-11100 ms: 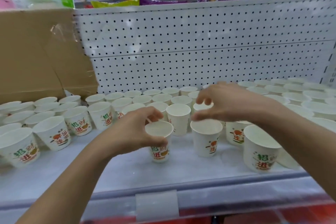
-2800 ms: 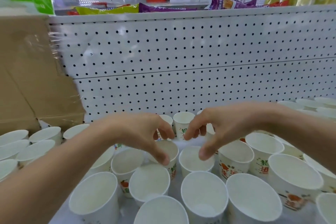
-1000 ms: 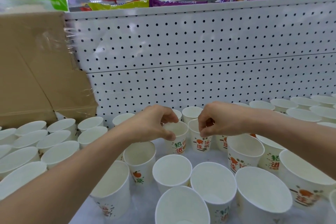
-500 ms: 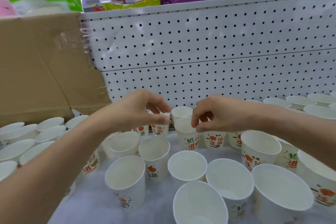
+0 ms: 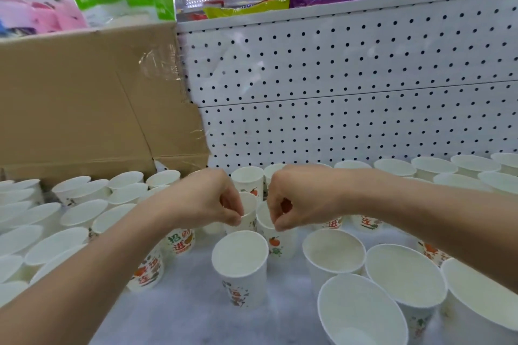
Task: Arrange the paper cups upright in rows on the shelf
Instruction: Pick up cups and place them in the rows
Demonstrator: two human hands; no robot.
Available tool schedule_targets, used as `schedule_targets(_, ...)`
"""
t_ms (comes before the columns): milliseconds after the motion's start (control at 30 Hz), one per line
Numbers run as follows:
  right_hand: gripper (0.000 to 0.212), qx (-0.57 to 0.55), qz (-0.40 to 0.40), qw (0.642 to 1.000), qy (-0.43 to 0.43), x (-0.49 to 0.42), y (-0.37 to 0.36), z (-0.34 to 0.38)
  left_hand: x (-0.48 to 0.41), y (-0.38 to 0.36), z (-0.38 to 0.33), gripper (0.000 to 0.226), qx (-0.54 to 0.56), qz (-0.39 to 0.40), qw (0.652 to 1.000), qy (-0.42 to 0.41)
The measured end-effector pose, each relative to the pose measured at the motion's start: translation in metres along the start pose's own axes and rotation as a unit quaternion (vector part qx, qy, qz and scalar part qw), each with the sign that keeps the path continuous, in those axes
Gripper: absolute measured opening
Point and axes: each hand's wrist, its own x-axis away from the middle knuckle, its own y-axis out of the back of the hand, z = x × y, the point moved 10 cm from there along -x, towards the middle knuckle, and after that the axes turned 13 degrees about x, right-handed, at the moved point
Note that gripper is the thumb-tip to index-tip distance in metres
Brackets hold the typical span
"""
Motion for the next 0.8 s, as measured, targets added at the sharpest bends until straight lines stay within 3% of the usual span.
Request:
schedule_targets(233, 0.011, 0.074, -0.021, 0.996, -0.048, -0.007, -0.002, -0.025, -0.010, 0.001, 0.003, 0.013, -0.005, -0.036, 0.999, -0.026)
schedule_targets(600, 0.012, 0.099, -0.020, 0.993, -0.065, -0.003, -0.004, -0.036, -0.006, 0.004, 0.003, 0.021, -0.091, -0.070, 0.992, -0.047)
schedule_targets(800, 0.013, 0.114, -0.022, 0.991, -0.068, -0.003, -0.005, -0.040, -0.007, 0.003, 0.007, 0.016, -0.060, -0.060, 0.994, -0.062)
